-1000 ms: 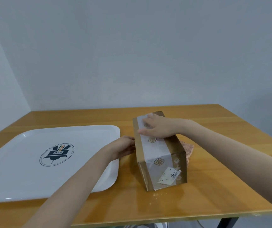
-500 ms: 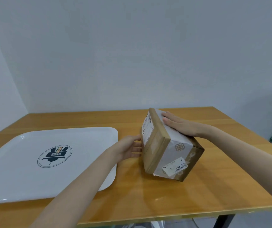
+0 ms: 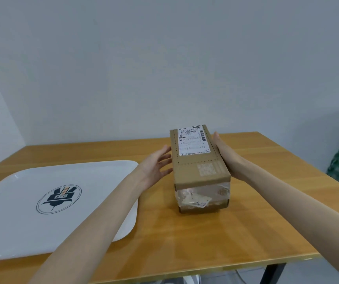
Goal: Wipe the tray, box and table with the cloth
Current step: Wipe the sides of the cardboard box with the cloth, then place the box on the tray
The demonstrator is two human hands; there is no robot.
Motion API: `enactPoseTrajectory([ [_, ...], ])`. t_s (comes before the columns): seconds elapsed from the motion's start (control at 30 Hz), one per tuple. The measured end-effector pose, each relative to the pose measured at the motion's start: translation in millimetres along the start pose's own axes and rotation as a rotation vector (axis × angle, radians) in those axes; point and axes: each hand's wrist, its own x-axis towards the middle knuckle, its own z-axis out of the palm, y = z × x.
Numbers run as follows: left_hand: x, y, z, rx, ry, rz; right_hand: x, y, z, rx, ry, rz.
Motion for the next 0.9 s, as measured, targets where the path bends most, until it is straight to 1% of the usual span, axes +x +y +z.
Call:
enactPoseTrajectory([
  [0.07, -3.7, 5.7, -2.5, 0.087, -0.001, 0.026, 7.5, 1.0, 8.1, 0.1, 0.013, 0.019],
  [0.17, -12.1, 15.2, -9.3, 0.153, -0.045, -0.013, 22.4, 6.1, 22.3, 0.179, 0.01, 0.039],
  [0.23, -19.6, 20.2, -14.7, 0.125, -0.051, -0.072, 32.3, 11.3, 33.5, 0.168, 0.0, 0.051],
  [0.33, -24.3, 20.2, -29.5, 0.114, -0.011, -0.133, 45.8, 20.0, 49.2, 0.17, -0.02, 0.074],
  [0.43, -26.3, 18.1, -40.4, 0.089, 0.012, -0.146, 54.4, 25.8, 60.9, 0.219, -0.042, 0.084],
  [0.53, -29.3, 21.8, -40.7, 0.107, 0.001, -0.134, 61.7, 26.9, 64.0, 0.282, -0.075, 0.051],
  [0.63, -31.0, 34.0, -54.7, 0.148, 0.045, -0.125, 66.1, 14.9, 77.2, 0.318, -0.099, 0.022],
  [0.73, -37.9, 48.0, -72.1, 0.181, 0.122, -0.142, 73.0, 9.6, 89.3, 0.305, -0.11, 0.022],
  [0.9, -59.3, 61.9, -105.7, 0.212, 0.236, -0.168, 81.3, 2.2, 122.2, 0.294, -0.261, 0.069],
])
